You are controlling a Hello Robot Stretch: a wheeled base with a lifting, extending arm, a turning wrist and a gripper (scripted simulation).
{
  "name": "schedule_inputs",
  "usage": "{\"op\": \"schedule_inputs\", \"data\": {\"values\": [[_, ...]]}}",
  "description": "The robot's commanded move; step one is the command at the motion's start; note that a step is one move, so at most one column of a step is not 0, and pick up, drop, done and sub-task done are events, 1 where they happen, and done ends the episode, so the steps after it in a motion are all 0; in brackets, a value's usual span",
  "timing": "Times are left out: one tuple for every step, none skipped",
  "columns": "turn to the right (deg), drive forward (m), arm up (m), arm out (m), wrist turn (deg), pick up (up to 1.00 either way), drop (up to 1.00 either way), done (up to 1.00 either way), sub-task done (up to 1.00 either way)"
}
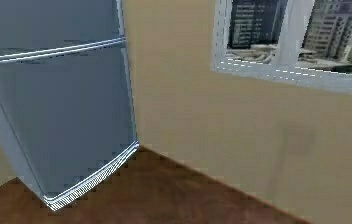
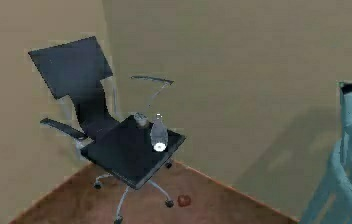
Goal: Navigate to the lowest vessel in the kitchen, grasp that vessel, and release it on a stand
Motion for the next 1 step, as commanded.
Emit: {"op": "schedule_inputs", "data": {"values": [[39.0,0.0,0.0,0.0,0.0,0.0,0.0,0.0,0.0]]}}
